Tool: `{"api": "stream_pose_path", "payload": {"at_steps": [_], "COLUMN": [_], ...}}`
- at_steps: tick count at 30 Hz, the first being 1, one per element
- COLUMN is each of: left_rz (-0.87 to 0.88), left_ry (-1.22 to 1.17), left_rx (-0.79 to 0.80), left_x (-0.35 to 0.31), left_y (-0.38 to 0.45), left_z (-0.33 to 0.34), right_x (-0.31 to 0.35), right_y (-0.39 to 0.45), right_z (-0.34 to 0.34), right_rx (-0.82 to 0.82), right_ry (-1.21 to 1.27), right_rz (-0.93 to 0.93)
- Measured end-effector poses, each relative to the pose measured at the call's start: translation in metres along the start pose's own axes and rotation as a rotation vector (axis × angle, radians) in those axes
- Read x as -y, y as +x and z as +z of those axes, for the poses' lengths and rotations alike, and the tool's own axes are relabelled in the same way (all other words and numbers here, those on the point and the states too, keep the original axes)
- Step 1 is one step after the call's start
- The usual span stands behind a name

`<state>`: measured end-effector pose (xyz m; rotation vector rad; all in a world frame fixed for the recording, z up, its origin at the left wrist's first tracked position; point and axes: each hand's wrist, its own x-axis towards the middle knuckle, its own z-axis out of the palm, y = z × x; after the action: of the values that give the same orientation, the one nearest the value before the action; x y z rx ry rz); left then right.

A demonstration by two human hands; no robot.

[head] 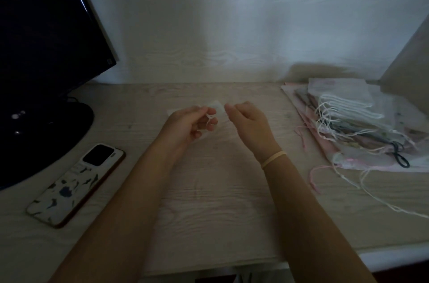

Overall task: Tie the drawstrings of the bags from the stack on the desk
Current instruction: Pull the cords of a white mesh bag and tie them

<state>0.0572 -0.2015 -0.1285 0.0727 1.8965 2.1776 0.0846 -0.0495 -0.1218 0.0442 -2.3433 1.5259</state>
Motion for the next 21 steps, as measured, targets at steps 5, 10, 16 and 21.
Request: {"api": "stream_pose_path", "payload": {"at_steps": [5,10,16,21], "left_rz": [-0.021,-0.107,0.073,0.222], "left_ry": [-0.113,-0.316,0.047,0.289], "left_rx": [0.018,0.087,-0.013,0.046], "left_x": [-0.001,-0.001,0.005,0.005], "left_y": [0.002,0.002,0.005,-0.002], "left_z": [0.0,-0.002,-0.001,0.009], "right_x": [0.0,-0.007,-0.016,-0.016], "right_y": [-0.002,-0.002,0.005,0.001], "right_z": [0.005,0.008,0.0,0.008], "right_rx": [0.129,0.239,-0.227,0.056], "right_ry": [0.051,-0.217,-0.33,-0.051], "right_rz": [0.087,0.065,-0.348,-0.208]}}
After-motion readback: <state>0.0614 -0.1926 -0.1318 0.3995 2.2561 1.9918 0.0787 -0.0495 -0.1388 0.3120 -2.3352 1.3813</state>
